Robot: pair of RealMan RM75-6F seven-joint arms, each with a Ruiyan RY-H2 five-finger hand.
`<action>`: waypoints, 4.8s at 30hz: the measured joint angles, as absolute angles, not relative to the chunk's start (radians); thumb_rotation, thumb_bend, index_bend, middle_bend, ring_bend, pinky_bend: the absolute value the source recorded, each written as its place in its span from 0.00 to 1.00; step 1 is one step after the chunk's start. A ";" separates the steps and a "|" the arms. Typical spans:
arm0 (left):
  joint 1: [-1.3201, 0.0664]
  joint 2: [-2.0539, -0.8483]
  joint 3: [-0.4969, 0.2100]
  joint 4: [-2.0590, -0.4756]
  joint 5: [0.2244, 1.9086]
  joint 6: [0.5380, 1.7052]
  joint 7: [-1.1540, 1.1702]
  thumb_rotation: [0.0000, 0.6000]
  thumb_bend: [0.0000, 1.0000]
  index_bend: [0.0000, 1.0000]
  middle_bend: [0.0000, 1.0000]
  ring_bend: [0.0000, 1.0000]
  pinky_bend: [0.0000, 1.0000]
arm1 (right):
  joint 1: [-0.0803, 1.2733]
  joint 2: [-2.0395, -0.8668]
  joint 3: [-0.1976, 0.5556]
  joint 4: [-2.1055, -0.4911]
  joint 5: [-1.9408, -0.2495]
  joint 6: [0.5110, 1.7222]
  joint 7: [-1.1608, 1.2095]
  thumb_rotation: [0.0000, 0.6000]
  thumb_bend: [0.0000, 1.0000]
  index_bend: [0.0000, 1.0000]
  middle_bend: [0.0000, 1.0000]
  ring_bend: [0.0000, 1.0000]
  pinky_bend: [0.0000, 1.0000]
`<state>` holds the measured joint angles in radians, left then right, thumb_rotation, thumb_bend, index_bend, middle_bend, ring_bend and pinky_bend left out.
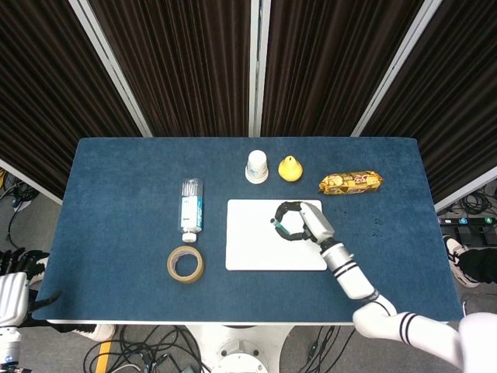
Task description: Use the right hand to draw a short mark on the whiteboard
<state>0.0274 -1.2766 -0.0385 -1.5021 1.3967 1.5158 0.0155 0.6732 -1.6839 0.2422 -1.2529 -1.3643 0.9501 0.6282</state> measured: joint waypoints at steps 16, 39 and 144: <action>0.031 -1.283 -0.040 -1.484 1.394 1.508 -0.006 1.00 0.00 0.27 0.22 0.09 0.07 | 0.740 -2.001 0.294 -0.904 -1.338 0.993 0.801 1.00 0.53 0.69 0.62 0.38 0.29; 0.029 -1.293 -0.039 -1.458 1.401 1.496 -0.027 1.00 0.00 0.27 0.22 0.09 0.07 | 0.753 -2.079 0.276 -0.737 -1.372 1.023 0.841 1.00 0.66 0.69 0.61 0.38 0.29; 0.005 -1.292 -0.045 -1.488 1.414 1.484 0.004 1.00 0.00 0.27 0.22 0.09 0.07 | 0.320 -1.237 0.021 -1.576 -1.407 1.385 -0.162 1.00 0.40 0.11 0.24 0.03 0.00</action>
